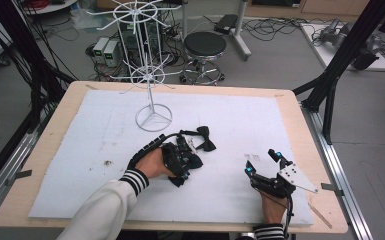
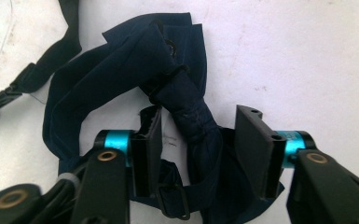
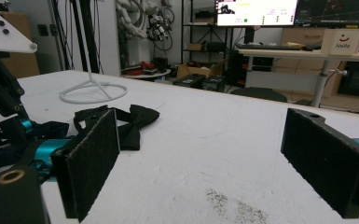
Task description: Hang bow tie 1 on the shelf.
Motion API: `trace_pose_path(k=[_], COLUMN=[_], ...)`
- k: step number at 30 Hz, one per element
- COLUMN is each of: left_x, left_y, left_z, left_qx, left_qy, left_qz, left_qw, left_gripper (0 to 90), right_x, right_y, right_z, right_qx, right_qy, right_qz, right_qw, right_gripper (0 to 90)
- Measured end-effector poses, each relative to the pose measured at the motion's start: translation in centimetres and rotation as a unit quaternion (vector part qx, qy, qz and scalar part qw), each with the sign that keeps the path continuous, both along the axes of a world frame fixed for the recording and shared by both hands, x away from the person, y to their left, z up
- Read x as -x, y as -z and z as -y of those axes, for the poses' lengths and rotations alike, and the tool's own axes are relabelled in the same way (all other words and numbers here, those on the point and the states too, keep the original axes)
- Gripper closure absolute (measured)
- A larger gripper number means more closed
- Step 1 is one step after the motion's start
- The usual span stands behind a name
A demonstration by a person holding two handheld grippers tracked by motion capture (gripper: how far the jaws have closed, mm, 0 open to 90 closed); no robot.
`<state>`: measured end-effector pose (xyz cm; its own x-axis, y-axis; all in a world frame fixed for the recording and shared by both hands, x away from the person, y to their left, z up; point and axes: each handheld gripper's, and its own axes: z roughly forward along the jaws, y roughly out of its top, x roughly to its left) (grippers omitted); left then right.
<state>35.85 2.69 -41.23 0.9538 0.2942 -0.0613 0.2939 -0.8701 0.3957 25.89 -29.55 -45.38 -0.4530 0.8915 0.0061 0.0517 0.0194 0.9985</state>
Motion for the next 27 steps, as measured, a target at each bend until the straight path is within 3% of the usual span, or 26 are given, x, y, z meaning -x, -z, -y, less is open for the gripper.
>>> trace_pose_path(k=[9, 17, 27], left_x=[0.4, 0.6, 0.8], left_y=[-0.1, -0.3, -1.9], left_z=[0.1, 0.0, -1.1], left_qx=[0.005, 0.010, 0.069], left_qy=[-0.021, -0.021, -0.028], left_qz=[-0.008, 0.000, 0.016], left_qw=[0.9997, 0.9997, 0.9971], left_gripper=[72.6, 74.3, 74.3], right_x=[0.0, 0.0, 0.0], right_y=[0.0, 0.0, 0.0], right_z=[0.0, 0.0, 0.0], right_qx=[0.000, -0.001, -0.001], right_qy=[0.000, 0.000, -0.001], right_qz=[0.000, 0.000, 0.000], right_qw=[1.0000, 1.0000, 1.0000], right_gripper=[10.9, 10.9, 10.9])
